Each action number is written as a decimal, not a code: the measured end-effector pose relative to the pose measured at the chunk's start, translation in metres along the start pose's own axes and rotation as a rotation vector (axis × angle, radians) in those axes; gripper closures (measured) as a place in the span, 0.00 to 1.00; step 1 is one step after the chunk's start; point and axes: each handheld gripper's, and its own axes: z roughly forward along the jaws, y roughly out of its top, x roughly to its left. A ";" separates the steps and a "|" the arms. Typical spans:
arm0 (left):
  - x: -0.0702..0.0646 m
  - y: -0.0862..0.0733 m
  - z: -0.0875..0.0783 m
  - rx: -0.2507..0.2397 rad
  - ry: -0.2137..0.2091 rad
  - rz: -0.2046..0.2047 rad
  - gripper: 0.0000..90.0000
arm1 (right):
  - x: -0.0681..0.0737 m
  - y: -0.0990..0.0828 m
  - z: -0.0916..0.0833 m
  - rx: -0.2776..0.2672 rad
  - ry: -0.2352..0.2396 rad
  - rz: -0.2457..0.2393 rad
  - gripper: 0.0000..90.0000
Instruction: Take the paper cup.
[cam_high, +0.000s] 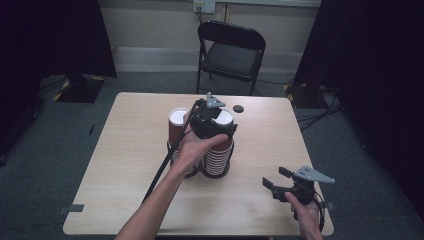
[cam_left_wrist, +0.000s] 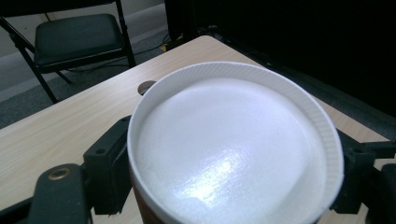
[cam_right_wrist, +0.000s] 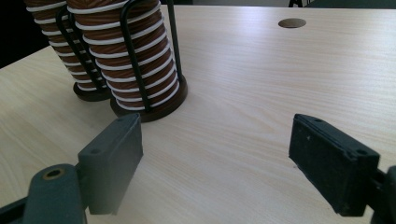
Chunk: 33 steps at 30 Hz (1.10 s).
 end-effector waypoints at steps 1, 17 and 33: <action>0.000 0.000 0.000 0.007 0.004 0.004 0.22 | 0.000 0.000 0.000 0.000 0.001 -0.001 0.19; 0.002 -0.001 0.003 0.038 -0.001 -0.007 0.22 | 0.001 0.000 0.001 0.005 0.001 0.001 0.19; 0.006 0.004 -0.013 -0.083 -0.028 -0.048 0.22 | 0.000 0.000 0.001 0.005 0.000 0.001 0.19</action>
